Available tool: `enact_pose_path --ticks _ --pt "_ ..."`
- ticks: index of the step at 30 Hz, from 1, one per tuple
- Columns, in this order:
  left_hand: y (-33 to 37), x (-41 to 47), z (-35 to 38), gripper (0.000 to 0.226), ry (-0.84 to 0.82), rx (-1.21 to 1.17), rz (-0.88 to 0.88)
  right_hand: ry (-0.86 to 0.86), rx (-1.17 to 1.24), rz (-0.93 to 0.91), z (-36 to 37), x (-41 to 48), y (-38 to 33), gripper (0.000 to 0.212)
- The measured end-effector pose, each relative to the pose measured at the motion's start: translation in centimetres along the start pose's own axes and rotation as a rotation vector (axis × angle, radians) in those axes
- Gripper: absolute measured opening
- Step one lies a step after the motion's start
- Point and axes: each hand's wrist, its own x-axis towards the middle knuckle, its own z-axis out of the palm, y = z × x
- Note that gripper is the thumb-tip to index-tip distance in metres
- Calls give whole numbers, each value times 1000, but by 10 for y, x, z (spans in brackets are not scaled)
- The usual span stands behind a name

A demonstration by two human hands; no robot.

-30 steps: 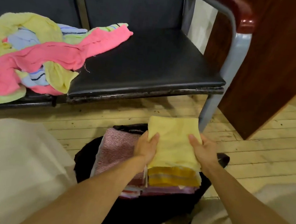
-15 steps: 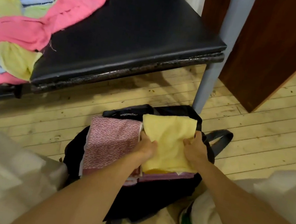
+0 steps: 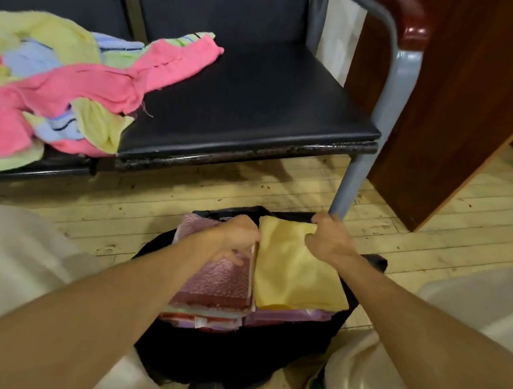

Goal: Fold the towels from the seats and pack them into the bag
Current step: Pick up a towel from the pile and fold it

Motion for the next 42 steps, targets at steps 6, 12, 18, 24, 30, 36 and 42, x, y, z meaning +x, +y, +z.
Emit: enact_pose_path --ticks 6,12,18,24,30,36,42 --pt "13 -44 -73 19 193 -119 189 50 137 -318 -40 1 -85 38" --pt "8 -82 -166 21 380 -192 275 22 347 -490 -53 -1 -174 16" --pt "-22 -103 -237 17 597 -204 336 -51 449 -574 -33 12 -254 17" --pt "-51 -104 -282 19 879 -191 362 -53 509 -641 -3 32 -318 17" --pt "-98 -88 -319 27 1143 70 249 -86 567 -673 18 37 -369 22" --pt "-109 -75 -327 57 1167 113 164 -135 572 -649 34 35 -385 29" --pt "-112 -71 -340 40 1196 143 -78 -192 534 -682 27 31 -380 37"
